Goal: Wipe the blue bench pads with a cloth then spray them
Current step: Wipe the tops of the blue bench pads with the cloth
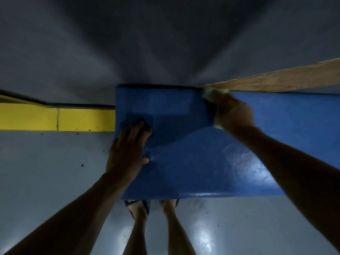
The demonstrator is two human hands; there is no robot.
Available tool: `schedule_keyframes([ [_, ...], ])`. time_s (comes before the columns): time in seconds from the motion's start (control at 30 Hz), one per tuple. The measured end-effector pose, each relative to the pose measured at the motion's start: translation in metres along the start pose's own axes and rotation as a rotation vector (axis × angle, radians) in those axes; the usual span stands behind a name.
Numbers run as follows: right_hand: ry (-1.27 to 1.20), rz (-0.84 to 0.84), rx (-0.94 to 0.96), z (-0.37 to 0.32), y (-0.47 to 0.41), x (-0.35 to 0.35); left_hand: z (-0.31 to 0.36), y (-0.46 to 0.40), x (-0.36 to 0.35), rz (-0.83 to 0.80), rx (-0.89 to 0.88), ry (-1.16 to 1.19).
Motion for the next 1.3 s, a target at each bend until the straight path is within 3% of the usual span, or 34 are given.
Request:
schedule_keyframes([
  [0.13,0.004,-0.014,-0.330,0.053,0.017,0.003,0.000,0.000,-0.002,0.016,0.003,0.019],
  [0.27,-0.308,0.144,-0.487,-0.015,0.011,-0.022,-0.001,0.002,-0.006,0.016,0.006,0.008],
  [0.33,-0.350,0.112,-0.381,-0.073,0.004,-0.034,-0.001,0.002,-0.005,0.023,0.007,-0.005],
  [0.43,-0.271,0.051,-0.071,-0.135,-0.010,-0.045,0.000,0.003,-0.006,0.022,0.013,-0.011],
  [0.57,-0.058,0.112,0.228,-0.105,-0.010,-0.036,-0.001,0.004,-0.008,0.038,0.017,-0.011],
  [0.63,-0.028,0.100,0.172,-0.054,0.000,-0.030,-0.002,0.004,-0.010,0.039,0.016,-0.026],
  [0.77,-0.087,0.095,-0.188,0.030,0.028,-0.014,-0.005,0.005,-0.012,0.056,0.007,0.000],
  [0.97,-0.178,0.193,-0.381,-0.002,0.018,-0.024,-0.010,0.003,-0.015,0.065,-0.025,-0.001],
  [1.1,-0.263,0.170,-0.277,-0.092,-0.003,-0.042,-0.015,0.001,-0.015,0.079,-0.044,0.003],
  [1.23,-0.200,0.028,-0.024,-0.200,-0.038,-0.055,-0.016,0.001,-0.012,0.074,-0.058,0.001],
  [1.3,-0.131,-0.035,0.135,-0.211,-0.046,-0.052,-0.019,0.002,-0.009,0.076,-0.093,0.028],
])
Point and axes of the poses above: each hand's wrist, its own y-axis away from the middle knuckle, its own x-axis out of the back of the hand, z = x × y, the point moved 3 cm from there along -y, towards the middle knuckle, and after that the axes turned 9 degrees about x, right-handed, at the moved point
